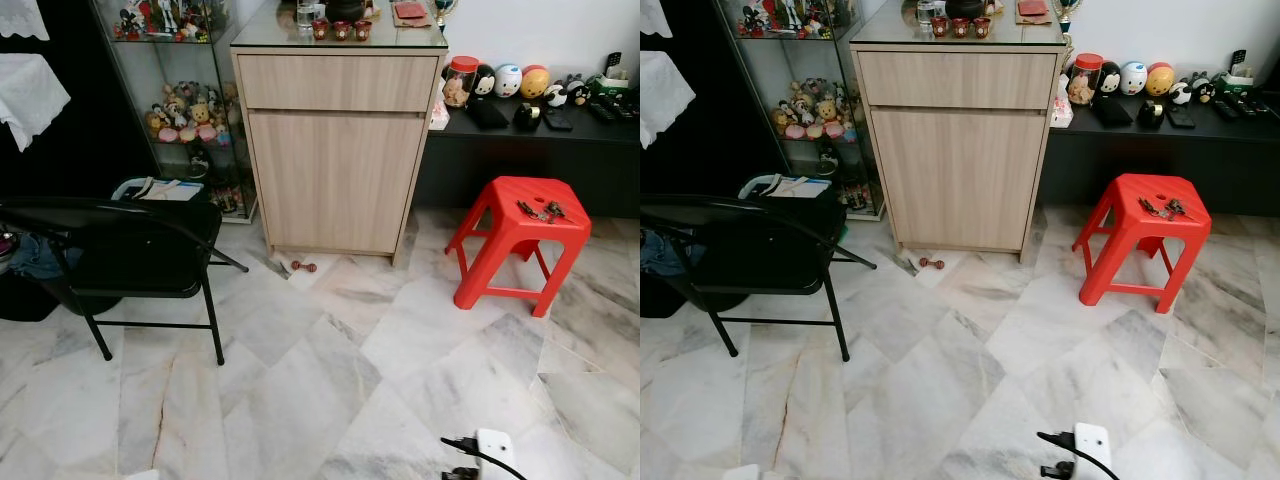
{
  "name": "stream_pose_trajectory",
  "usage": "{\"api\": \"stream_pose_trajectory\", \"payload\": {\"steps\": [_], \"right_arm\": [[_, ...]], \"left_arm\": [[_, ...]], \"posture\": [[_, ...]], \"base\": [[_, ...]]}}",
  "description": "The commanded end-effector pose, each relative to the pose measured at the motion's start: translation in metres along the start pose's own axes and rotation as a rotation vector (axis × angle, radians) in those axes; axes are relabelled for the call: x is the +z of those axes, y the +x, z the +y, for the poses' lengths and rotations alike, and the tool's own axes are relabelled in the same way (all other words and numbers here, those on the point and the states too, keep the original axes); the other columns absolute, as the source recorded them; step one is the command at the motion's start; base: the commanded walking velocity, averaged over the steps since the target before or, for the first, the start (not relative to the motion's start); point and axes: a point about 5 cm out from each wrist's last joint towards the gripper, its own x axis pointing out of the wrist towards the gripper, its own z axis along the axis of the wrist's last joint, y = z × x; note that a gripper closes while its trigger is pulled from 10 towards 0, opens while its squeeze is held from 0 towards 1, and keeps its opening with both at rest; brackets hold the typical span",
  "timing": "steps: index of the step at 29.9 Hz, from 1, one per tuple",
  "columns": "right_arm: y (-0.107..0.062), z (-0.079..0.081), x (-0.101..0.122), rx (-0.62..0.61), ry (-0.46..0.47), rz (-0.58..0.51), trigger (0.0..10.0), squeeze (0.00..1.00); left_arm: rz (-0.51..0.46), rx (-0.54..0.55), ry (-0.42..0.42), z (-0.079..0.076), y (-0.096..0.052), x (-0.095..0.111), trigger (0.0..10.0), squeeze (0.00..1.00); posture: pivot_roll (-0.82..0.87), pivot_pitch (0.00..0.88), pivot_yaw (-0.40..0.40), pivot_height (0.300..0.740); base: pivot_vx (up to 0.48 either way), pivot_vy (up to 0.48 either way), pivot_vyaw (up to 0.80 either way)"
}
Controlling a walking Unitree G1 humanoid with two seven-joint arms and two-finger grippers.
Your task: Hang keys on a hook
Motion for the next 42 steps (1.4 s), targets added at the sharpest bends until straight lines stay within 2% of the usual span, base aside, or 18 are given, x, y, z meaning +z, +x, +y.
{"api": "stream_pose_trajectory", "payload": {"steps": [1,23,35,42], "right_arm": [[-0.0001,0.0003,-0.0017,-0.004,0.009,0.0,10.0,0.0],[-0.0003,-0.0026,-0.0002,-0.029,0.024,-0.002,10.0,0.0],[-0.0004,-0.0035,0.0002,-0.031,0.005,0.003,10.0,0.0],[-0.0003,-0.0031,0.0002,-0.035,0.018,-0.004,10.0,0.0]], "left_arm": [[0.005,-0.022,0.035,-0.0022,-0.0002,-0.0014,10.0,0.0],[-0.005,-0.036,0.014,-0.0052,0.0004,-0.0003,10.0,0.0],[-0.005,-0.039,0.006,-0.0065,0.0006,-0.0005,10.0,0.0],[-0.002,-0.037,0.006,-0.0059,0.0004,-0.0009,10.0,0.0]], "posture": [[-0.03,0.0,-0.006,0.74],[-0.03,0.0,-0.015,0.74],[-0.04,0.0,-0.016,0.74],[-0.04,0.0,-0.014,0.74]], "base": [[0.0,0.0,0.0],[0.0,-0.444,0.0],[0.0,-0.469,-0.76],[0.0,-0.461,-0.06]]}}
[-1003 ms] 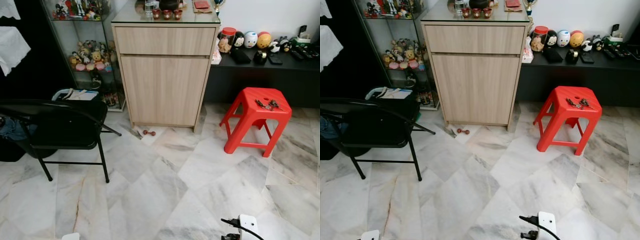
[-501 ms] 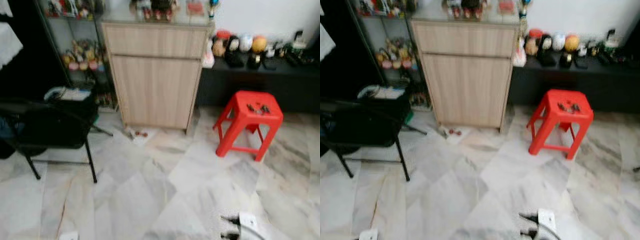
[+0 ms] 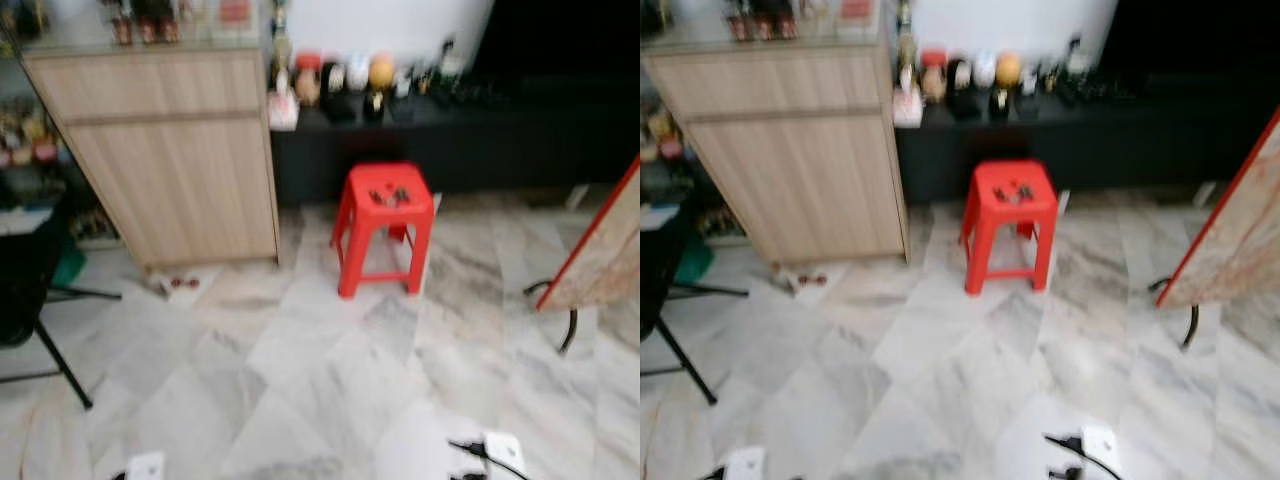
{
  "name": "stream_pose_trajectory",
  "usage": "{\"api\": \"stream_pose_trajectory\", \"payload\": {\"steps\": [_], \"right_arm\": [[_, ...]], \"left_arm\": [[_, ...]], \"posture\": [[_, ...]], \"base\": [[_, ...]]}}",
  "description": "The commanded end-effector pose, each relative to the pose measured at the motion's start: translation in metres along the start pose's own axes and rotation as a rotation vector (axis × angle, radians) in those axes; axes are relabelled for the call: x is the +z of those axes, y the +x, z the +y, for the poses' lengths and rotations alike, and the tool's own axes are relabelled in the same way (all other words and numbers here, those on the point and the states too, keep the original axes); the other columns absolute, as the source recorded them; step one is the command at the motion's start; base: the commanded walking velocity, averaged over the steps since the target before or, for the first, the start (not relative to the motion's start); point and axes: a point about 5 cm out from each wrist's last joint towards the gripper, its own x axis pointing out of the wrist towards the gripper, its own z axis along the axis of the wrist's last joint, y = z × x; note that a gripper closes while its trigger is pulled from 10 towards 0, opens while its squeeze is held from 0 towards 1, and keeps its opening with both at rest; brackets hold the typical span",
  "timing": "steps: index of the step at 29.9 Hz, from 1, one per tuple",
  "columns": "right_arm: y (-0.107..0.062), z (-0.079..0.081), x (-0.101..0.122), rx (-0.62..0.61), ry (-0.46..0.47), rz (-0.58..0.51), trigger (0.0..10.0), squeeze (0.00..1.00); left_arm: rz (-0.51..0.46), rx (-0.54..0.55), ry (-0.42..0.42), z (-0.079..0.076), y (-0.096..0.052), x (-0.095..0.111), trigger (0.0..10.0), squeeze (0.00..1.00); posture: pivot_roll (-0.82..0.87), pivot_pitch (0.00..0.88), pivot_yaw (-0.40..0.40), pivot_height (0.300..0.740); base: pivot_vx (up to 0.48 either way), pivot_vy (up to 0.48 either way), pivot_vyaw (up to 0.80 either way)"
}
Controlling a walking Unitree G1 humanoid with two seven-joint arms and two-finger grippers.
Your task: Hang keys on a hook
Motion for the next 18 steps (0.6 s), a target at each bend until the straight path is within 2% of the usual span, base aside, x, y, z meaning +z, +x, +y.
{"api": "stream_pose_trajectory", "payload": {"steps": [1,18], "right_arm": [[0.0008,0.0069,-0.0034,0.015,0.022,0.004,10.0,0.0],[0.0012,0.0087,-0.0036,0.008,0.027,0.003,10.0,0.0]], "left_arm": [[0.034,0.035,0.005,0.0123,-0.0049,-0.0089,10.0,0.0],[0.046,0.022,0.009,0.0127,-0.0046,-0.0083,10.0,0.0]], "posture": [[-0.04,0.0,-0.013,0.74],[-0.07,0.0,0.007,0.74]], "base": [[0.0,0.0,0.0],[0.0,0.0,0.0]]}}
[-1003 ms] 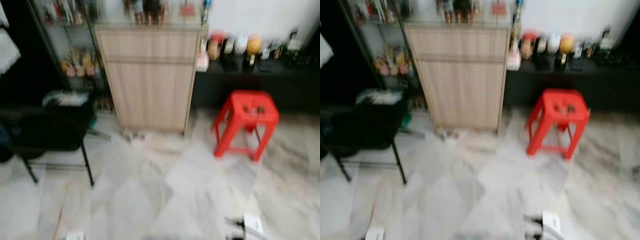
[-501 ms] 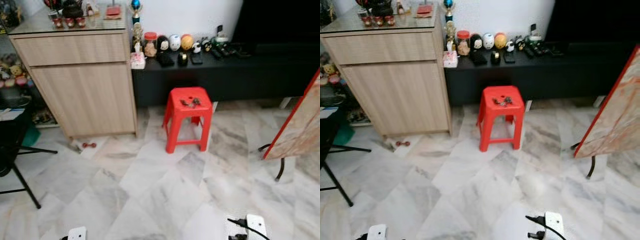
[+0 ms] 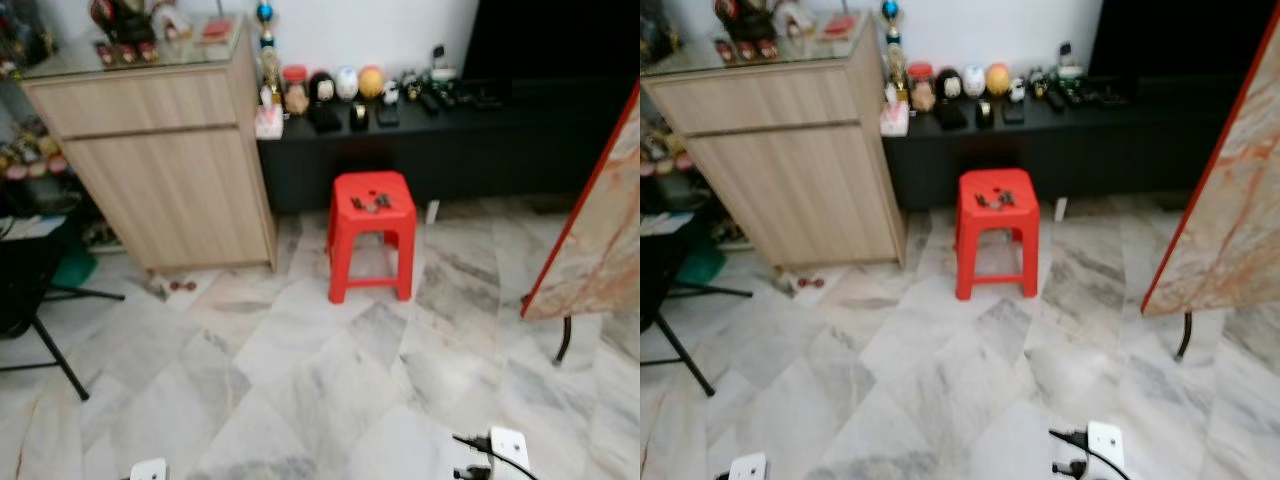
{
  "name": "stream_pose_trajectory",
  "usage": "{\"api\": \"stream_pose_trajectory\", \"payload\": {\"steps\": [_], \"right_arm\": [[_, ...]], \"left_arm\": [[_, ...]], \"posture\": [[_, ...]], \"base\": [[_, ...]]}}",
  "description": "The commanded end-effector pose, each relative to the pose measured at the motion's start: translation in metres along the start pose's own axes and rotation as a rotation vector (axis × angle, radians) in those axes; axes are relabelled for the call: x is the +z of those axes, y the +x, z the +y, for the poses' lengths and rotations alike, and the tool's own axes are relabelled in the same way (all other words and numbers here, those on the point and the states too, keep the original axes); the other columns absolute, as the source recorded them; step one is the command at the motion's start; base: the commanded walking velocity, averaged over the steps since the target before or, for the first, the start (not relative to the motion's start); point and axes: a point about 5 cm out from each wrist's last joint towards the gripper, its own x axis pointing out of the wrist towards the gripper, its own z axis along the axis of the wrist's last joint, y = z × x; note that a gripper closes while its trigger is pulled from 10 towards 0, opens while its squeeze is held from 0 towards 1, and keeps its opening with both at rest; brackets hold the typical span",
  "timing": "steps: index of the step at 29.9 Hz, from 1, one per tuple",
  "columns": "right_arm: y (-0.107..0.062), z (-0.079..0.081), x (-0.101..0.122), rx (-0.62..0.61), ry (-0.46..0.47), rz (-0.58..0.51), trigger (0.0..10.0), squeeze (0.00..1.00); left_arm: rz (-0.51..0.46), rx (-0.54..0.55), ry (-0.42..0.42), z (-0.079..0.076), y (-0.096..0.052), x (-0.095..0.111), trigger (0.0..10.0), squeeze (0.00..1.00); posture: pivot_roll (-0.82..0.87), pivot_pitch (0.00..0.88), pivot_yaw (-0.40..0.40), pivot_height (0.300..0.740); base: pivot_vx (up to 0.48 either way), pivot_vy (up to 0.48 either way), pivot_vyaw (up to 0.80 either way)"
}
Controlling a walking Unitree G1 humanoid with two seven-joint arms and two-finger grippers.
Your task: Hang keys on a hook
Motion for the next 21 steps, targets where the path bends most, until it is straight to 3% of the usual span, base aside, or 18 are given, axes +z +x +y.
{"api": "stream_pose_trajectory", "payload": {"steps": [1,7,21], "right_arm": [[0.0,-0.0008,0.0002,-0.006,0.014,0.0,10.0,0.0],[-0.0002,-0.0012,-0.0009,-0.008,0.015,0.005,10.0,0.0],[-0.0005,-0.0011,-0.0024,-0.005,0.017,0.003,10.0,0.0]], "left_arm": [[0.021,0.004,0.008,0.004,-0.001,-0.0022,10.0,0.0],[0.02,-0.002,0.01,0.0035,-0.0012,-0.0027,10.0,0.0],[0.023,-0.007,0.008,0.0039,-0.002,-0.0047,10.0,0.0]], "posture": [[-0.07,0.0,0.005,0.74],[-0.07,0.0,0.001,0.74],[-0.07,0.0,0.003,0.74]], "base": [[0.0,0.0,0.0],[0.087,0.0,0.0],[0.345,0.0,0.0]]}}
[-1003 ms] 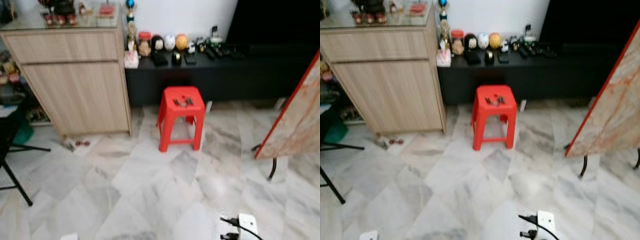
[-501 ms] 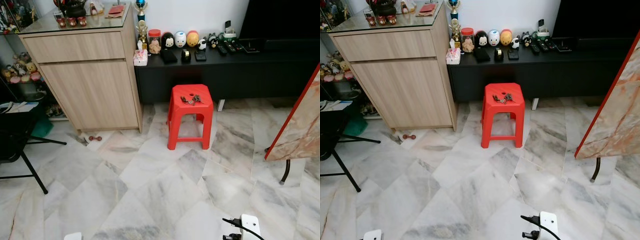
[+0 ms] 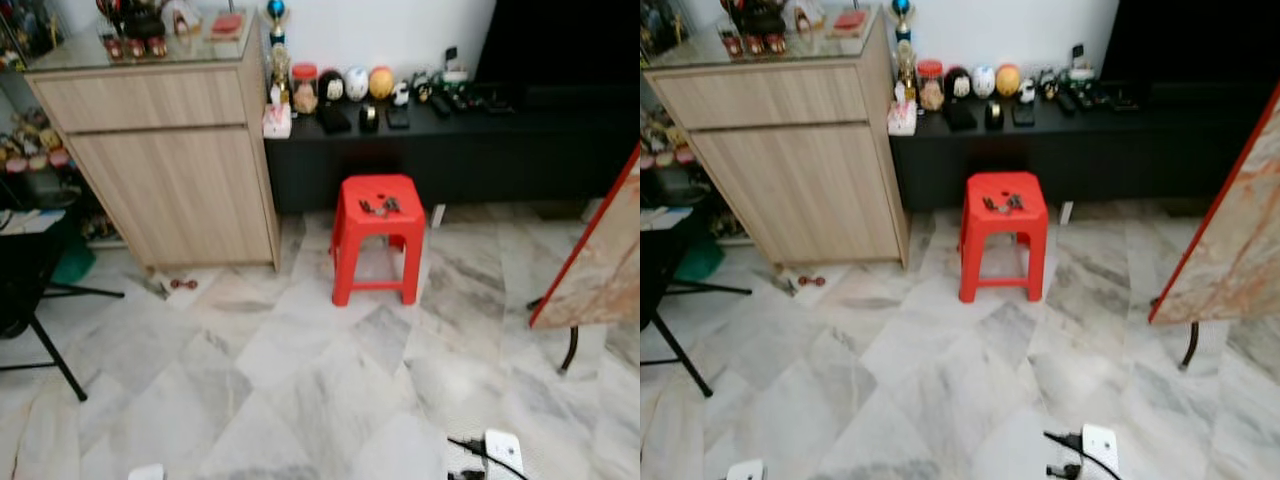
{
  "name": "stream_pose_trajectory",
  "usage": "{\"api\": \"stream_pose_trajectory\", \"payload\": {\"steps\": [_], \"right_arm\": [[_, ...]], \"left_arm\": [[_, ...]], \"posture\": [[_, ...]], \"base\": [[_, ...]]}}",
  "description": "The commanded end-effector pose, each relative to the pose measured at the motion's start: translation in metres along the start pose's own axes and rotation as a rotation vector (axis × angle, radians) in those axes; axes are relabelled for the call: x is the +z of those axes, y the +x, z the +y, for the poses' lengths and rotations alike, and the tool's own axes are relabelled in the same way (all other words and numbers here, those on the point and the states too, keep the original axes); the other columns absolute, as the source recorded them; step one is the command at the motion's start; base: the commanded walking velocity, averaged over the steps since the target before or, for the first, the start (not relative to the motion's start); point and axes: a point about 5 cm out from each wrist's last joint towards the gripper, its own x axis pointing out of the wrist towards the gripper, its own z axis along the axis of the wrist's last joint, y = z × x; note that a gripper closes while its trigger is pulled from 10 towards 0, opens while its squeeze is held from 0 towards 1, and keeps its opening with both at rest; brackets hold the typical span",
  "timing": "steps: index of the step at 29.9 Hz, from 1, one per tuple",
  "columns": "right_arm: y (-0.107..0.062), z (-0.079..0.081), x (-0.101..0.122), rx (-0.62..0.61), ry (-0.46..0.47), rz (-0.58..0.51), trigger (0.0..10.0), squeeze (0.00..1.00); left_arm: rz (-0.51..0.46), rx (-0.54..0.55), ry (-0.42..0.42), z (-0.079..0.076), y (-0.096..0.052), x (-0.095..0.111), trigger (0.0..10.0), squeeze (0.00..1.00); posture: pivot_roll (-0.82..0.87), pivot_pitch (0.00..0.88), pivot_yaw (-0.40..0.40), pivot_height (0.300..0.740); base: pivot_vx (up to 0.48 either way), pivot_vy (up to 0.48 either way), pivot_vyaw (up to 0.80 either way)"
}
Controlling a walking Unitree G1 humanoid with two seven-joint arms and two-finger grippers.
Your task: Hang keys on a hook
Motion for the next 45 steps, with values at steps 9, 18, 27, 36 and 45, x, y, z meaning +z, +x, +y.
{"api": "stream_pose_trajectory", "payload": {"steps": [9,18,27,36,45], "right_arm": [[0.0,0.0,0.0,-0.003,-0.004,0.006,10.0,0.0],[0.001,0.0,0.004,-0.004,0.008,-0.008,10.0,0.0],[0.0,-0.004,0.008,-0.009,-0.024,-0.014,10.0,0.0],[-0.001,-0.009,0.01,-0.021,-0.021,-0.022,10.0,0.0],[-0.001,-0.009,0.008,-0.024,-0.007,-0.024,10.0,0.0]], "left_arm": [[0.01,-0.012,0.016,0.0,0.0,0.001,10.0,0.0],[0.002,-0.016,0.009,-0.002,0.002,0.004,10.0,0.0],[-0.004,-0.021,-0.019,-0.009,0.003,0.004,10.0,0.0],[-0.002,-0.021,-0.034,-0.013,0.004,0.002,10.0,0.0],[0.004,-0.009,-0.038,-0.011,0.003,-0.001,10.0,0.0]], "posture": [[-0.08,0.0,0.008,0.74],[-0.09,0.0,0.005,0.74],[-0.08,0.0,-0.016,0.74],[-0.08,0.0,-0.026,0.74],[-0.06,0.0,-0.034,0.74]], "base": [[0.385,0.0,0.0],[0.393,0.0,0.0],[0.394,0.0,0.0],[0.392,0.0,0.13],[0.393,0.0,0.0]]}}
